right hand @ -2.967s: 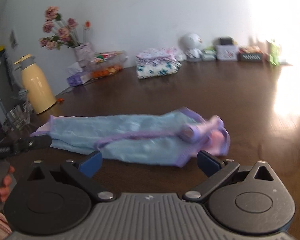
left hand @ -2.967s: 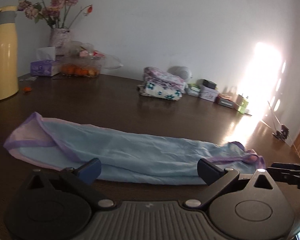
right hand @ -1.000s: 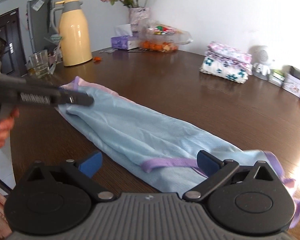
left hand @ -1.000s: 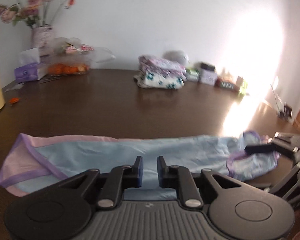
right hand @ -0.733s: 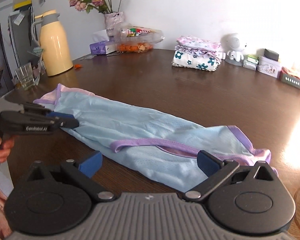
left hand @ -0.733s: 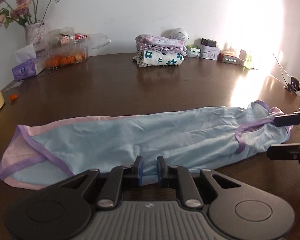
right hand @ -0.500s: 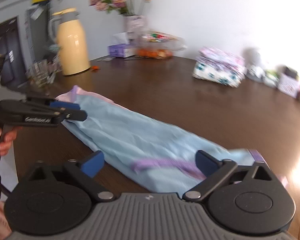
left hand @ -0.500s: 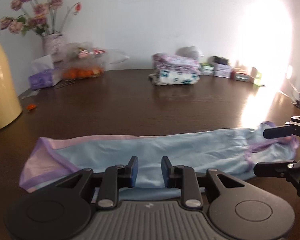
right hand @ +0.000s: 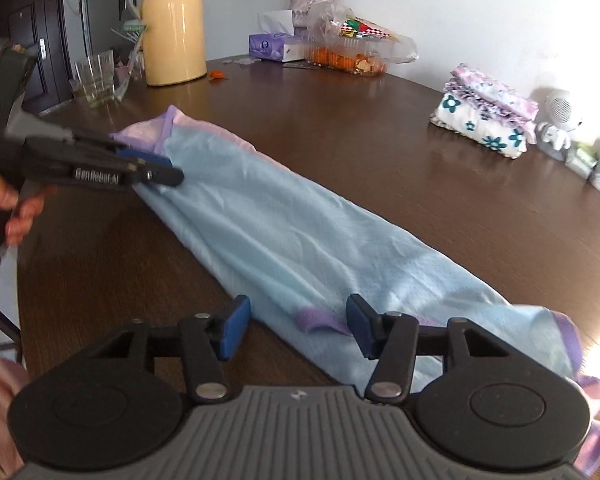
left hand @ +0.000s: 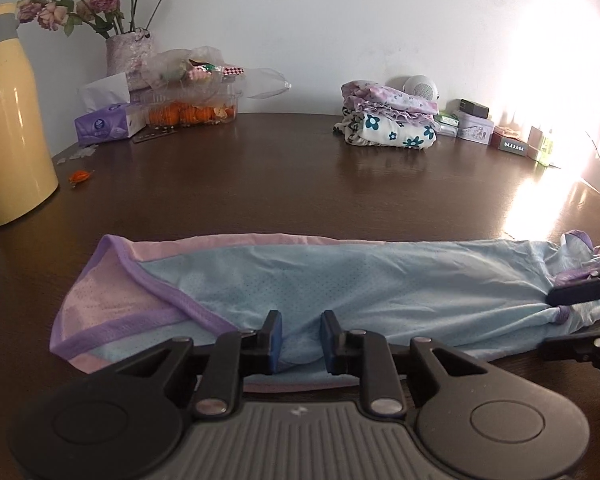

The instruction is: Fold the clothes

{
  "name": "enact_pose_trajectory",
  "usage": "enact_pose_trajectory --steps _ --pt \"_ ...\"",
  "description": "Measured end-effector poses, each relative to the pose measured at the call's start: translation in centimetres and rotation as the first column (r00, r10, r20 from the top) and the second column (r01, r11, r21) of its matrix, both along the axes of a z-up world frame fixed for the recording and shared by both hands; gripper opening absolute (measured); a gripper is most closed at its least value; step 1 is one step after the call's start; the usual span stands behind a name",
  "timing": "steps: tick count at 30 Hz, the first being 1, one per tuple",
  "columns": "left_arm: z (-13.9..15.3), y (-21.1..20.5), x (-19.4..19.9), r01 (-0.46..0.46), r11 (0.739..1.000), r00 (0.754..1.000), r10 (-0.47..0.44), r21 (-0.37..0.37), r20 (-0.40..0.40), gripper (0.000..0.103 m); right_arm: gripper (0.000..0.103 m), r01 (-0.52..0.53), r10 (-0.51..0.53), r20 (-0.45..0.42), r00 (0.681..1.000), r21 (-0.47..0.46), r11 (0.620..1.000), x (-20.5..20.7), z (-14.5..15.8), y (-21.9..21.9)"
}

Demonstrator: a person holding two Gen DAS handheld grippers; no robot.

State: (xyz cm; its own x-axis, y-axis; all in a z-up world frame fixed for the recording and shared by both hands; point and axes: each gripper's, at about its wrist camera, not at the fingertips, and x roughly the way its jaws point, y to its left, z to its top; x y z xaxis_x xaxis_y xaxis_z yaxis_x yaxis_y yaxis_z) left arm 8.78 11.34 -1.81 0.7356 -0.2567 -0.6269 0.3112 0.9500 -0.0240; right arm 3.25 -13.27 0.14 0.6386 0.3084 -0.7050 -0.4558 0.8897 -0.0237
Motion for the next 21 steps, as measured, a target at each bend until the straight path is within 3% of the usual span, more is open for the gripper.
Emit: enact_pose_trajectory --steps 3,4,5,7,8,9,10,13,18,21 --pt "0.0 -0.2 -0.1 -0.016 1.0 1.0 0.016 -0.004 0.004 0.022 0.057 0.013 -0.013 -0.005 1.0 0.006 1.0 -0.3 0.1 -0.4" --pt "0.1 -0.3 -0.1 -0.02 1.0 1.0 0.02 -0.008 -0.001 0.027 0.064 0.012 -0.012 -0.007 1.0 0.009 1.0 -0.4 0.0 -0.5" --pt "0.4 -0.5 -0.3 -0.026 0.999 1.0 0.026 -0.018 -0.005 0.032 0.078 0.009 -0.009 -0.013 1.0 0.017 1.0 -0.5 0.0 -0.5" --pt "1.2 -0.7 -1.1 -0.028 0.998 0.999 0.029 -0.063 0.016 0.065 0.085 0.021 -0.021 -0.003 1.0 0.048 0.999 -0.8 0.3 -1.0" --pt "1.8 -0.9 -1.7 -0.026 0.996 0.999 0.03 -0.087 0.043 0.075 0.09 0.033 -0.034 0.013 0.999 0.068 0.997 -1.1 0.6 -1.4" --pt "2.4 -1.2 -2.3 -0.023 0.994 0.997 0.03 -0.11 0.069 0.092 0.095 0.049 -0.053 0.037 0.998 0.093 0.994 -1.4 1.0 -1.9" --pt "2.9 -1.6 -3.0 -0.015 0.992 0.995 0.028 -0.128 0.099 0.1 0.103 0.066 -0.074 0.062 0.995 0.12 0.991 -1.9 1.5 -2.5" --pt "3.8 -3.1 -4.9 0.036 0.986 0.987 -0.009 -0.163 0.159 0.103 0.103 0.123 -0.146 0.102 0.984 0.2 0.972 -3.1 2.6 -4.7" --pt "3.4 -6.3 -6.7 0.109 0.969 0.986 -0.078 -0.221 0.148 0.103 0.103 0.251 -0.292 0.101 0.951 0.3 0.921 -4.8 2.6 -8.2" --pt "2.8 -7.9 -7.5 0.141 0.968 0.985 -0.115 -0.209 0.128 0.103 0.103 0.339 -0.387 0.094 0.917 0.328 0.882 -5.9 2.4 -10.1"
